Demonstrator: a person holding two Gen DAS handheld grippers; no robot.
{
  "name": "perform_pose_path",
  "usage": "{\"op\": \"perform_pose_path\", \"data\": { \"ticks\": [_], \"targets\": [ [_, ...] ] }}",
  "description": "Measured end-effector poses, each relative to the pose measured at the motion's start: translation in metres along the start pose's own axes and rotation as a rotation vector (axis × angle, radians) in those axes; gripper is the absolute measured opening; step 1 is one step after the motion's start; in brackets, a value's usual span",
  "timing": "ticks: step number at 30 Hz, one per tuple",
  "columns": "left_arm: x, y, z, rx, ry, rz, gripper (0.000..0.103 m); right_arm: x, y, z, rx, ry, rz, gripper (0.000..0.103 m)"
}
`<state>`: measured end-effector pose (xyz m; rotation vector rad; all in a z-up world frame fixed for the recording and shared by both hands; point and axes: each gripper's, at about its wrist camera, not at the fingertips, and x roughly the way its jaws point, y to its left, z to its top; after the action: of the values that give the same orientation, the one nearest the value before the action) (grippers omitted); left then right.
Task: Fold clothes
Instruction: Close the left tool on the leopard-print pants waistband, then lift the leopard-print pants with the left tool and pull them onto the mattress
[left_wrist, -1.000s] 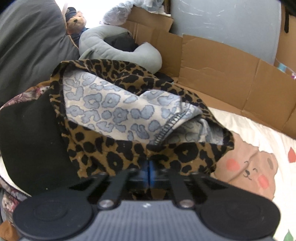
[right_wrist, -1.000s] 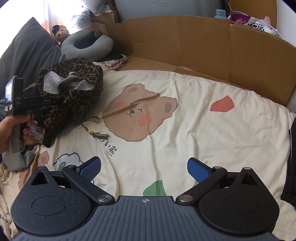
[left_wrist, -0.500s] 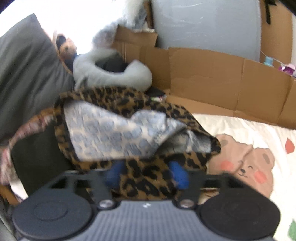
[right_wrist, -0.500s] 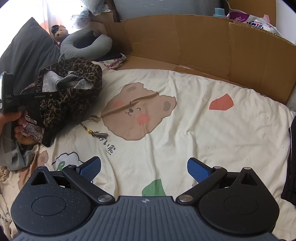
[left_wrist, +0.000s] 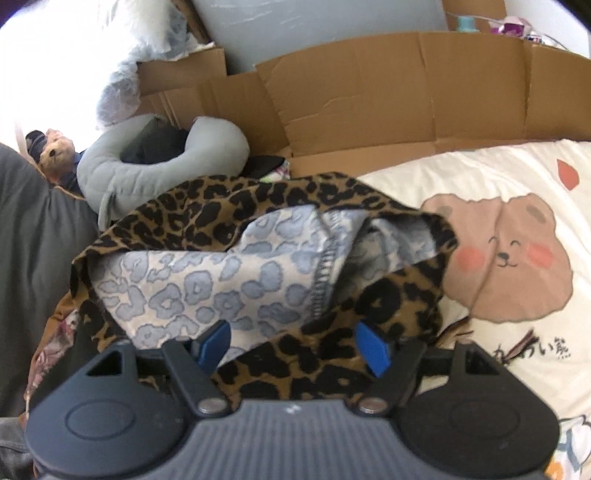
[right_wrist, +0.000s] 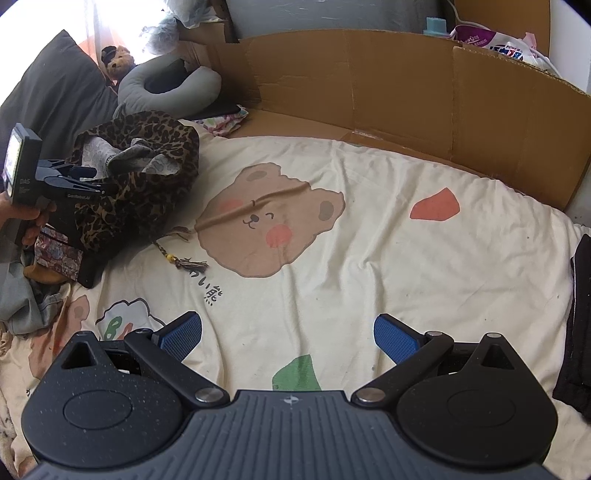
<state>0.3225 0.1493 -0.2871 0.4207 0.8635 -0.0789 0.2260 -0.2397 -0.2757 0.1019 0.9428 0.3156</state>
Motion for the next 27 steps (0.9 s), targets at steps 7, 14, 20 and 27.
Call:
{"op": "perform_pose_path", "data": {
  "ticks": [7, 14, 20, 27],
  "targets": [
    [0.002, 0.006, -0.01, -0.032, 0.055, -0.065, 0.006, -0.001, -0.001, 0.001, 0.009, 0.0, 0.009, 0.102],
    [-0.022, -0.005, -0.02, -0.113, 0.005, -0.124, 0.003, -0.001, -0.002, 0.001, 0.013, -0.001, 0.016, 0.102],
    [-0.049, -0.023, -0.026, -0.182, -0.044, -0.208, 0.002, -0.001, -0.002, 0.003, 0.017, -0.004, 0.023, 0.102],
    [-0.077, -0.051, -0.029, -0.238, -0.087, -0.314, 0.002, -0.001, -0.001, 0.003, 0.021, -0.006, 0.028, 0.102]
  ]
}}
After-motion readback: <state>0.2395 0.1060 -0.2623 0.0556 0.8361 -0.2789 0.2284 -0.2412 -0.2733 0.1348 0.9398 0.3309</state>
